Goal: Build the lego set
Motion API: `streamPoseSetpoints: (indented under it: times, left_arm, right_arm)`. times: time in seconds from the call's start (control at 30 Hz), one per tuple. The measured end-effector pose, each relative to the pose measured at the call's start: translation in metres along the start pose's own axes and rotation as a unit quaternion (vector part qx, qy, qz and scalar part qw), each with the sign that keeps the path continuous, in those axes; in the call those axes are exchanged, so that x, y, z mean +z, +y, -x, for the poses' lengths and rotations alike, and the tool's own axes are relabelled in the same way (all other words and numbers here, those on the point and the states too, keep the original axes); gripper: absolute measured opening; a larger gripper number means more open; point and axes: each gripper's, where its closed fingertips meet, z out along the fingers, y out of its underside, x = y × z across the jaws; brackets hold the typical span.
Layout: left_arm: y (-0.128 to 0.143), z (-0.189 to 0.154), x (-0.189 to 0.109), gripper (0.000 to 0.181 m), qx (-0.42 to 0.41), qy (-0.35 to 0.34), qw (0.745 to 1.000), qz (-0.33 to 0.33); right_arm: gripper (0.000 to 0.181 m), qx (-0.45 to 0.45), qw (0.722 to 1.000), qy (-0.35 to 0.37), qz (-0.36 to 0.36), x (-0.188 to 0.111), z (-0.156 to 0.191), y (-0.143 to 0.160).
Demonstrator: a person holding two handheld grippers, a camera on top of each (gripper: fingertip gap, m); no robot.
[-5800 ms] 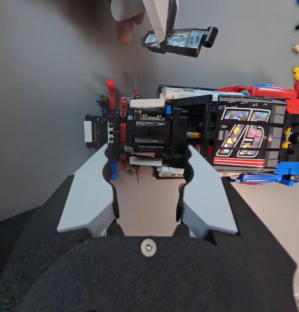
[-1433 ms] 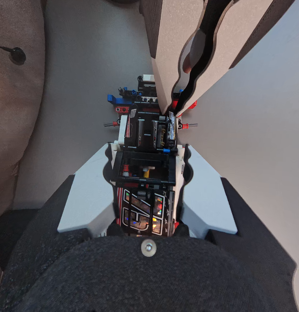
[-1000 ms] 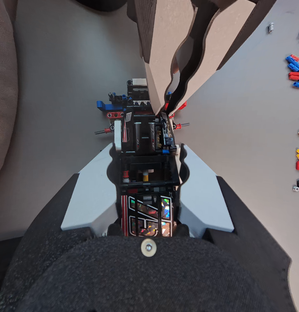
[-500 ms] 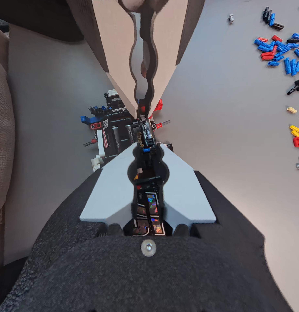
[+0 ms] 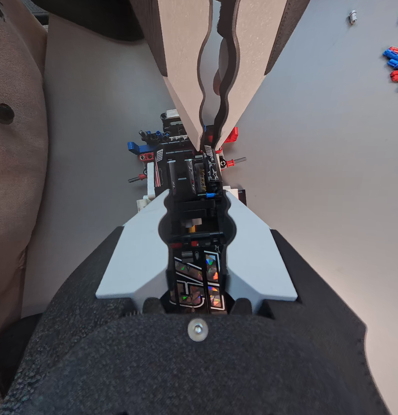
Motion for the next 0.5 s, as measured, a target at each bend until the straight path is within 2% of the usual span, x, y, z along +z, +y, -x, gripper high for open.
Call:
streamPoseSetpoints:
  times: [0.2,0.4,0.5]
  left_arm:
    - [0.0015,0.0001,0.0000,0.008,0.009,-0.002,1.000,-0.002]
    - [0.0008,-0.0004,-0.0010,0.008,0.010,0.001,1.000,-0.006]
    - [0.0009,-0.0007,-0.0010,0.008,0.010,0.003,1.000,-0.008]
  right_arm:
    - [0.076,-0.012,1.000,0.011,0.006,0.0020,0.0009,0.0019]
    - [0.078,-0.027,0.999,0.009,0.020,0.0090,0.0075,0.0044]
    - [0.073,-0.035,0.999,0.022,0.025,0.0099,0.0048,0.0047]
